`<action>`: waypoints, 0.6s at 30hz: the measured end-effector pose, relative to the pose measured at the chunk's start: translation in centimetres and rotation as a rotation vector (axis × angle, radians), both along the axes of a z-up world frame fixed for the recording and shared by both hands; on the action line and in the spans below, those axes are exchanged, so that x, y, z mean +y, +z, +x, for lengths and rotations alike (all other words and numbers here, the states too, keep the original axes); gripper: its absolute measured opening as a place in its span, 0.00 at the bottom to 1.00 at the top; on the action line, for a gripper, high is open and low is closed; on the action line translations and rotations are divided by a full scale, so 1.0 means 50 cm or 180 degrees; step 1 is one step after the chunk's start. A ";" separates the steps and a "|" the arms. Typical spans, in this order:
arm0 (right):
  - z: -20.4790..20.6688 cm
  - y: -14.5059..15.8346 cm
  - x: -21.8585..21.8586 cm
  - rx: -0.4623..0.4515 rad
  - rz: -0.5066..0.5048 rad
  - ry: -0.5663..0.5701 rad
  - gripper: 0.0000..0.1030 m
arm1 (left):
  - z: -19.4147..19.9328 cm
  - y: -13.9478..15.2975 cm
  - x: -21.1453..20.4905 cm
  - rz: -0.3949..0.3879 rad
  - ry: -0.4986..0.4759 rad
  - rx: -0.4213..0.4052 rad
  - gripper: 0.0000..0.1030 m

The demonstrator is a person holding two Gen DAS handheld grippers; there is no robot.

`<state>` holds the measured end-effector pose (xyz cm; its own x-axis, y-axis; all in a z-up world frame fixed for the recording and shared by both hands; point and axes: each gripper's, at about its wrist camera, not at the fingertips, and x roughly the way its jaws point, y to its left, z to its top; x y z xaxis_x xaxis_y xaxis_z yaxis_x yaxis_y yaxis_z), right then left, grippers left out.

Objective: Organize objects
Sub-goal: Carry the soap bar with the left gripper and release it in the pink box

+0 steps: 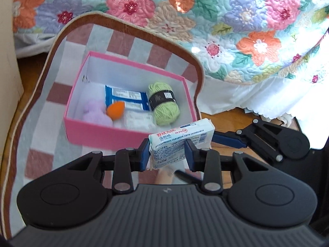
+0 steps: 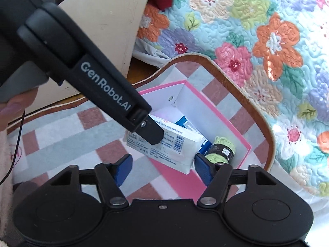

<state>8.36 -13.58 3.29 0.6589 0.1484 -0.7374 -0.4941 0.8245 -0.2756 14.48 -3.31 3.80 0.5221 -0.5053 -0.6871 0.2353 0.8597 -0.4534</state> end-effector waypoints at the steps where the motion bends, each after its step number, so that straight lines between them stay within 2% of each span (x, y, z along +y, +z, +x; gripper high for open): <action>1: 0.020 0.004 -0.005 0.0045 0.0054 -0.0046 0.59 | 0.017 -0.002 0.000 0.0015 -0.0002 0.0025 0.34; 4: 0.080 0.009 -0.022 0.0186 0.0237 -0.0215 0.48 | 0.073 -0.014 0.001 0.0015 0.0023 0.0069 0.34; 7: 0.149 0.000 -0.041 0.0345 0.0458 -0.0441 0.45 | 0.136 -0.033 -0.005 0.0018 0.0055 0.0135 0.34; 12: 0.251 -0.041 -0.068 0.0545 0.0692 -0.0743 0.44 | 0.244 -0.083 -0.019 -0.0009 0.0144 0.0260 0.34; 18: 0.356 -0.104 -0.099 0.0647 0.0809 -0.1020 0.44 | 0.337 -0.148 -0.047 0.0032 0.0195 0.0357 0.34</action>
